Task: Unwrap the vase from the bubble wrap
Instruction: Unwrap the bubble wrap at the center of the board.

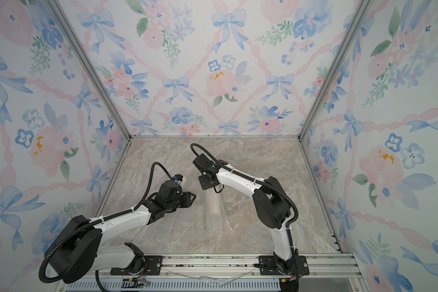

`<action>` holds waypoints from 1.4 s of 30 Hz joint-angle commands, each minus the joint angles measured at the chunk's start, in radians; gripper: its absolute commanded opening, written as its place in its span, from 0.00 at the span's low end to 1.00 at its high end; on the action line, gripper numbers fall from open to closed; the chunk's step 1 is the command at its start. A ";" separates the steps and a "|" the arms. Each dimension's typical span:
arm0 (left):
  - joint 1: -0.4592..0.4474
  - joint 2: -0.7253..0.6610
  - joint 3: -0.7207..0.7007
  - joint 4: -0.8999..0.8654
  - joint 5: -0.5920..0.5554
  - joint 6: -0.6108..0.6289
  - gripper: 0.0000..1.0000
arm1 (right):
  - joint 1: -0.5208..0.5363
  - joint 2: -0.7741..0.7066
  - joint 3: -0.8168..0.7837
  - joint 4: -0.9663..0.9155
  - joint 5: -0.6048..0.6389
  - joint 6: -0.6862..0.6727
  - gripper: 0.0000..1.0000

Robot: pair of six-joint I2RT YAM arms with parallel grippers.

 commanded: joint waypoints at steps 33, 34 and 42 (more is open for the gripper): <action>-0.193 0.361 0.264 -0.023 -0.153 -0.013 0.34 | -0.099 -0.098 -0.170 0.121 -0.045 0.041 0.00; -0.189 0.356 0.254 -0.029 -0.155 -0.013 0.34 | -0.102 -0.099 -0.176 0.123 -0.045 0.040 0.00; -0.162 0.342 0.178 -0.048 -0.145 -0.012 0.32 | -0.135 -0.110 -0.216 0.136 -0.036 0.044 0.00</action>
